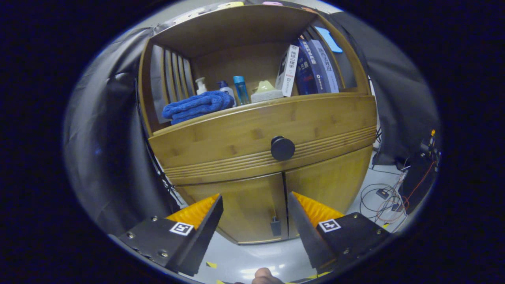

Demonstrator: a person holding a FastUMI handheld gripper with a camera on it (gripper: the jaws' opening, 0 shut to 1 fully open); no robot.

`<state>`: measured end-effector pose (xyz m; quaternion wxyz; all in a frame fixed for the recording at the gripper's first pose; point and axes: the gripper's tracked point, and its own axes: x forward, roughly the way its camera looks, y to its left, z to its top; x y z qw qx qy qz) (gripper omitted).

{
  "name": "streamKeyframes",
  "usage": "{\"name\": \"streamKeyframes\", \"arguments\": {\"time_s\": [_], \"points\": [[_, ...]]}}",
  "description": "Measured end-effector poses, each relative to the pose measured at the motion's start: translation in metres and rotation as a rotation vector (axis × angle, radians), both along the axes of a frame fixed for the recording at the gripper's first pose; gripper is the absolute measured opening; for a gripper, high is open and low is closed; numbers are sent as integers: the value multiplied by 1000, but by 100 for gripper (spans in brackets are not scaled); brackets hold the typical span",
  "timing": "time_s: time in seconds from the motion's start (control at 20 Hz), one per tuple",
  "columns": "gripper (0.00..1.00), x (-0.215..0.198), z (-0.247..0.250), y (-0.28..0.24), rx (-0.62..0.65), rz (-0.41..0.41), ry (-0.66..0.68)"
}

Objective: Pull open the drawer, take out the items inside it, and place them on the countertop above the cabinet.

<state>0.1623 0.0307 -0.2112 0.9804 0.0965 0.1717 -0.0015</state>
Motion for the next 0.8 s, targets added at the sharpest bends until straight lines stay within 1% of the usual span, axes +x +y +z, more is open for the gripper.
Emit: {"name": "streamKeyframes", "arguments": {"time_s": [0.1,0.2,0.45,0.65,0.8], "points": [[99,-25,12,-1,-6,-4,-17],[99,-49,26,0,-6,13,-38],[99,-103,64,-25,-89,0,-120],[99,-118,92,-39,-150,-3,-186],[99,-127,123,-35,-158,5,-255]]}}
